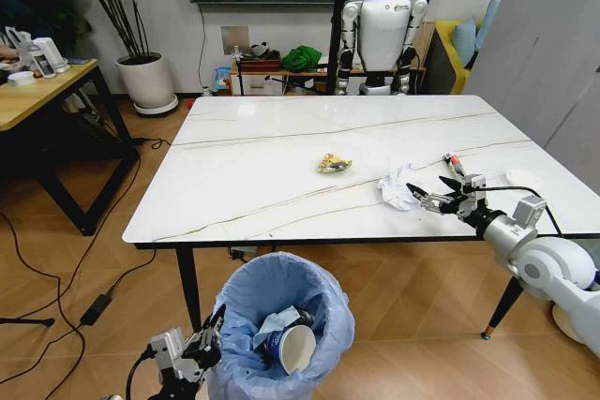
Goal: Pick up the trash bin and place the trash from the table into it.
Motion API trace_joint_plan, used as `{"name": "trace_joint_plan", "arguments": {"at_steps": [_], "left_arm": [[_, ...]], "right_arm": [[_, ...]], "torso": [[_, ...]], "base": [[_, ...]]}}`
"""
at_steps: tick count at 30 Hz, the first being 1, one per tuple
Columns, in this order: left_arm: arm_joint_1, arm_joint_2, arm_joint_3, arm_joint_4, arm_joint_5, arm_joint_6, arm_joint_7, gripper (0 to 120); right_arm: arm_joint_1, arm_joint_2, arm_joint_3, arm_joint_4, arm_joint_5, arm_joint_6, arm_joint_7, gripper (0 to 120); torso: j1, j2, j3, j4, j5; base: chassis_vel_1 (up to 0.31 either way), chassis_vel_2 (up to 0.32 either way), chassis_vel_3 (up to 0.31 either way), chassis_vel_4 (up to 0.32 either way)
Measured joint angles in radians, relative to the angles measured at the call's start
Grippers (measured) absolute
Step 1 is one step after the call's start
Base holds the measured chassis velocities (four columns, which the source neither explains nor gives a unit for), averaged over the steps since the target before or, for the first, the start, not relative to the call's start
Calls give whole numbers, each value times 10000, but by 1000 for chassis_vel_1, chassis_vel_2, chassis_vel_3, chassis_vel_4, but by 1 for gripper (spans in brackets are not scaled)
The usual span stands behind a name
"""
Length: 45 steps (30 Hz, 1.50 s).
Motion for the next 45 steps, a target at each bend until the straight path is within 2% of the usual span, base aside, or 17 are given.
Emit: {"name": "trace_joint_plan", "arguments": {"at_steps": [8, 16, 26, 30, 32, 33, 35, 38, 39, 43, 45], "left_arm": [[13, 33, -149, 32, 64, -8, -2, 0], [59, -1, -267, 6, 54, -16, 0, 0], [78, -54, -274, -45, 49, -26, 9, 0], [96, -80, -264, -58, 55, -30, 12, 0], [102, -81, -260, -58, 62, -31, 13, 0], [105, -81, -258, -58, 69, -33, 15, 0], [105, -82, -258, -58, 70, -33, 15, 0], [104, -77, -245, -58, 74, -38, 19, 0], [104, -77, -245, -58, 74, -38, 19, 0], [81, -46, -261, -58, 69, -38, 19, 0], [75, -36, -262, -59, 67, -38, 19, 0]], "right_arm": [[552, 16, -736, -368, 99, -17, -2, 100], [1660, 217, -2110, -857, 119, -53, 73, 100], [2053, 262, -2513, -1290, 219, -72, 63, 98], [2064, 305, -2535, -1346, 282, -72, 37, 80], [2061, 303, -2531, -1346, 288, -72, 32, 77], [2053, 292, -2518, -1343, 294, -72, 24, 70], [2051, 290, -2515, -1343, 296, -72, 23, 70], [2017, 246, -2433, -1290, 316, -72, -1, 52], [2017, 246, -2433, -1290, 316, -72, -1, 52], [1991, 223, -2368, -1260, 340, -86, -81, 33], [1968, 211, -2328, -1243, 345, -89, -105, 29]], "torso": [[0, 0, 0, 2, 0], [0, 0, 0, 2, 0], [0, 0, 0, -1, -1], [0, 0, -1, 0, 0], [0, 0, -1, 1, 0], [0, 0, -1, 1, 1], [0, 0, 0, 1, 1], [0, 0, -1, 0, 0], [0, 0, -1, 0, 0], [0, 1, -1, 1, 0], [0, 1, -1, 1, 0]], "base": [[0, 0, 0, 0], [0, 0, 0, 0], [0, 0, 0, 0], [0, 0, 0, 0], [0, 0, 0, 0], [0, 0, 0, 0], [0, 0, 0, 0], [0, 0, 0, 0], [0, 0, 0, 0], [0, 0, 0, 0], [0, 0, 0, 0]]}}
